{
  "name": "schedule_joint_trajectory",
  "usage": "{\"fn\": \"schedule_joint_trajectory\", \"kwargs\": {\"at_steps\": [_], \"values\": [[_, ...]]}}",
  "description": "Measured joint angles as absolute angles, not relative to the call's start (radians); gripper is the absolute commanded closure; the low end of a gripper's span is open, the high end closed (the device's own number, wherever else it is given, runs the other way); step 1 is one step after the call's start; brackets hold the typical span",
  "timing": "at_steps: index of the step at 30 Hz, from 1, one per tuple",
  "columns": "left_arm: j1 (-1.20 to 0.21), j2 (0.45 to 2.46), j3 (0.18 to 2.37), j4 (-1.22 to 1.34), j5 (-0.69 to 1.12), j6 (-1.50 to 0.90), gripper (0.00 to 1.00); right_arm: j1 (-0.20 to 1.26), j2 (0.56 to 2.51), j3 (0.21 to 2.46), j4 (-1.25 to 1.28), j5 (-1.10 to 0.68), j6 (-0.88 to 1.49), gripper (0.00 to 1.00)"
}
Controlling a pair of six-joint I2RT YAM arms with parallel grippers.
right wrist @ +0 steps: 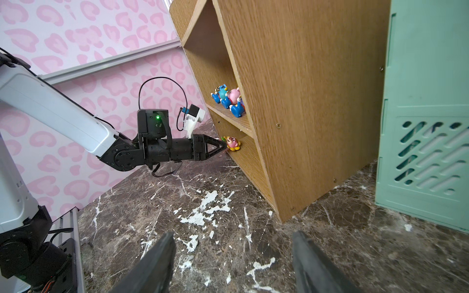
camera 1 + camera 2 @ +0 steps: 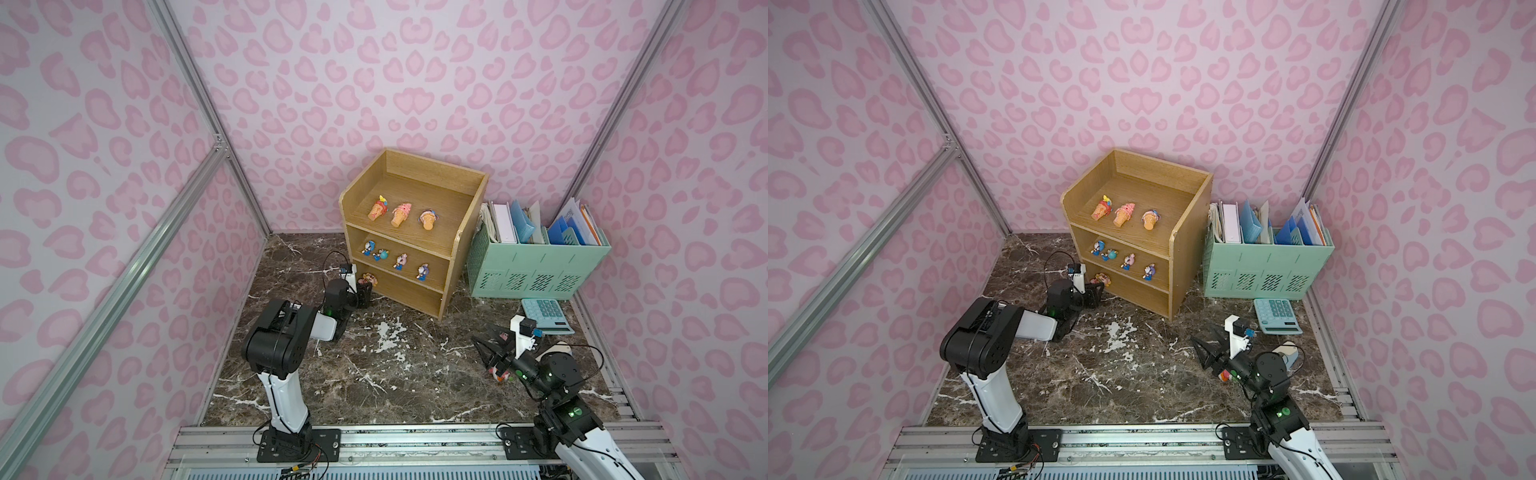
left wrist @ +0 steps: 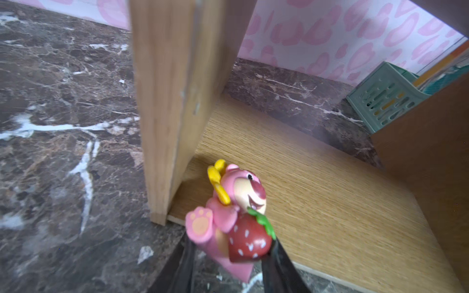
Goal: Organize plastic toys on shelves
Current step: Place the plastic toy on the shelf.
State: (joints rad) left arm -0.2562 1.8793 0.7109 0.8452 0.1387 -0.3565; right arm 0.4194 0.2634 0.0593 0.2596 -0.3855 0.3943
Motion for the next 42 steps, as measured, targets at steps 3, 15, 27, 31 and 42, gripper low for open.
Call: {"fn": "schedule_joint_trajectory", "kwargs": {"at_steps": [3, 15, 27, 31, 42], "values": [[-0.255, 1.881, 0.734, 0.805, 0.127, -0.370, 0.58, 0.419, 0.258, 0.059, 0.257, -0.386, 0.394, 0.26], [-0.255, 1.919, 0.789, 0.743, 0.139, -0.394, 0.47, 0.419, 0.240, 0.059, 0.238, -0.386, 0.394, 0.26], [-0.248, 1.897, 0.781, 0.688, 0.142, -0.413, 0.28, 0.419, 0.240, 0.059, 0.237, -0.386, 0.394, 0.26], [-0.242, 1.868, 0.761, 0.688, 0.142, -0.411, 0.24, 0.419, 0.238, 0.059, 0.237, -0.386, 0.394, 0.26], [-0.219, 1.676, 0.607, 0.717, 0.175, -0.445, 0.25, 0.419, 0.238, 0.059, 0.236, -0.386, 0.394, 0.26]]}}
